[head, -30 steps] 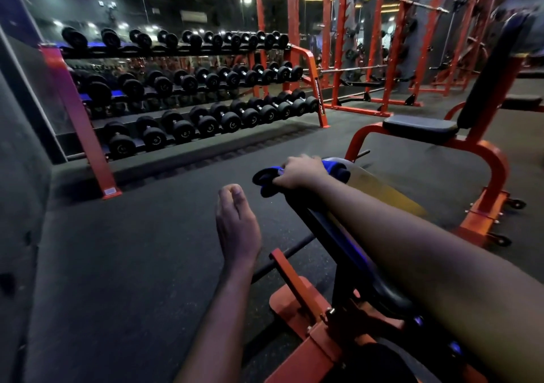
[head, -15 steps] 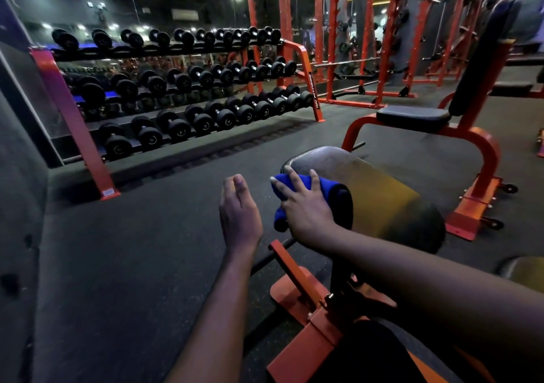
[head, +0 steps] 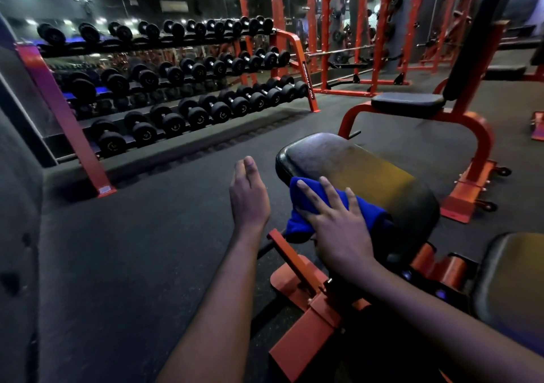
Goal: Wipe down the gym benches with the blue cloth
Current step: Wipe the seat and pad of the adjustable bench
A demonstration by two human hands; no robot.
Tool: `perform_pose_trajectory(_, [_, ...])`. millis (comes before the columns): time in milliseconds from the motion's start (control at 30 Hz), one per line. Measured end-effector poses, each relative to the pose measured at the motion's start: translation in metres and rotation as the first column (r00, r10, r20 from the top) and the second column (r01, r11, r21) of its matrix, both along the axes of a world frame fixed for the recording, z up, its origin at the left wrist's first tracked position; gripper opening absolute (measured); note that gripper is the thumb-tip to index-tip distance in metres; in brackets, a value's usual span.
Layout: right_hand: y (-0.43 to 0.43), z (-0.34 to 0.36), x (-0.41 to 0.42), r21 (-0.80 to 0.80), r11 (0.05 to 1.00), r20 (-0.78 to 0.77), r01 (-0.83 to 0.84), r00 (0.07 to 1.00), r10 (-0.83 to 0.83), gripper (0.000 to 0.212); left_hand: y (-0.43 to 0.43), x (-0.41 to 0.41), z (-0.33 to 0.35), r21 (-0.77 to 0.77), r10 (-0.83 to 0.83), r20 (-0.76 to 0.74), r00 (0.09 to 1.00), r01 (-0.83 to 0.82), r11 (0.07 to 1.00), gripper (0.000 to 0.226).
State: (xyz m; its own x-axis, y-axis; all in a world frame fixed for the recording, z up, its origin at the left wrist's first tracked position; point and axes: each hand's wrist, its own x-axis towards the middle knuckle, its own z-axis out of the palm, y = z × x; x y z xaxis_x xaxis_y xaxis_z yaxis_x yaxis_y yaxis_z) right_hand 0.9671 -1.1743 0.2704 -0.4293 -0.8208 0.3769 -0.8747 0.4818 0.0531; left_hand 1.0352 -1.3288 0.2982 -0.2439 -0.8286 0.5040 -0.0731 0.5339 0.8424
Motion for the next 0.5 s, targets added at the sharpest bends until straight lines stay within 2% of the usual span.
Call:
perform_pose_trajectory(200, [-0.057,0.025,-0.009,0.021,1.000,0.010,-0.019,1.000,0.019,0.048,0.002,-0.011,0.005,0.019,-0.012,0.034,0.999,0.011,1.000,0.060])
perform_pose_trajectory(367, [-0.019,0.006,-0.001,-0.074,0.997,0.007,0.002,1.000,-0.002,0.063,0.013,-0.022,0.001,0.019,-0.079,0.082,0.994,0.077,0.997,0.055])
perform_pose_trajectory(500, [0.020,-0.024,0.005,-0.211,0.969,0.065,0.128,0.991,-0.116,0.074,0.015,-0.040,-0.003,0.033,-0.156,0.171,0.973,0.153,0.988,0.051])
